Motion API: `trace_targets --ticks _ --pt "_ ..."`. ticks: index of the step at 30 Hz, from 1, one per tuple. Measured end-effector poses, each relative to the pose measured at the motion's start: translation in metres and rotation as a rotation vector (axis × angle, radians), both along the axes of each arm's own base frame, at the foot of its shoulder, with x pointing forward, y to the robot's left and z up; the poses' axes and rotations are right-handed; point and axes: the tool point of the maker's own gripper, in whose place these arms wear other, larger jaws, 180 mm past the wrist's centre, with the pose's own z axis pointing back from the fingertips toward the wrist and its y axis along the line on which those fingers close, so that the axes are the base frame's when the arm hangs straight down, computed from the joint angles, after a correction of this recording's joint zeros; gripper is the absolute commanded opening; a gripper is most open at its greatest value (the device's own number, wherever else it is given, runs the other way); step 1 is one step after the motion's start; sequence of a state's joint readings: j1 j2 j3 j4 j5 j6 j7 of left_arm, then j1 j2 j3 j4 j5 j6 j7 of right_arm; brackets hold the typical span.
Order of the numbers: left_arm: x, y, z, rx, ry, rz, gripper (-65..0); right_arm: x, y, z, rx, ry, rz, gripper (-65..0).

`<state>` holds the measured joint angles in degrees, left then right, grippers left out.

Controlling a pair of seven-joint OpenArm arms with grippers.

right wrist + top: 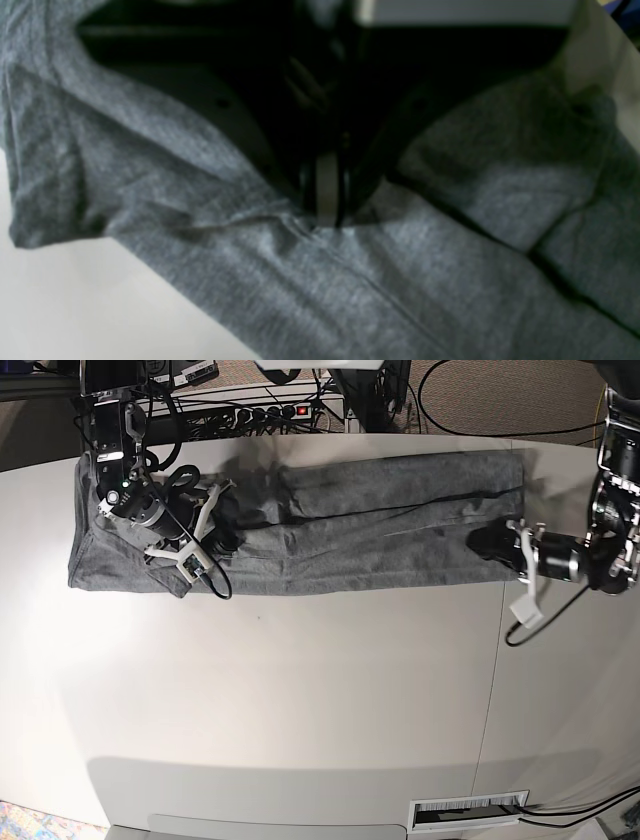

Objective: Fold the T-shirt properly
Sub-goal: 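Move the left gripper to the collar end of the strip and grasp it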

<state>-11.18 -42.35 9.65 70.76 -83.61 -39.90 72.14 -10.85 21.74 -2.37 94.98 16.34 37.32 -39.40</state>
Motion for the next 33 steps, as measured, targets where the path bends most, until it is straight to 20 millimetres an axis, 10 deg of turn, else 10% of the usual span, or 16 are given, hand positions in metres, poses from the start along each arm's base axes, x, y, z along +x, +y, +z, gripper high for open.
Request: trace_targets --ticks 5,12,18,33 --pt "0.012 0.053 0.019 0.062 -0.063 0.119 -48.1 0.000 0.000 -0.001 -0.003 0.004 -0.001 -65.0" --pt "-0.002 0.100 -0.004 0.191 -0.029 0.293 -34.9 0.000 -0.001 -0.001 -0.003 0.005 -0.002 -65.0" --pt "-0.032 0.094 -0.024 0.179 0.046 0.292 -34.9 0.000 0.000 -0.001 -0.002 0.005 -0.003 -65.0" --pt "-0.029 0.047 -0.031 0.004 0.066 0.352 -34.9 -0.001 -0.001 -0.001 -0.003 0.007 -0.003 -65.0"
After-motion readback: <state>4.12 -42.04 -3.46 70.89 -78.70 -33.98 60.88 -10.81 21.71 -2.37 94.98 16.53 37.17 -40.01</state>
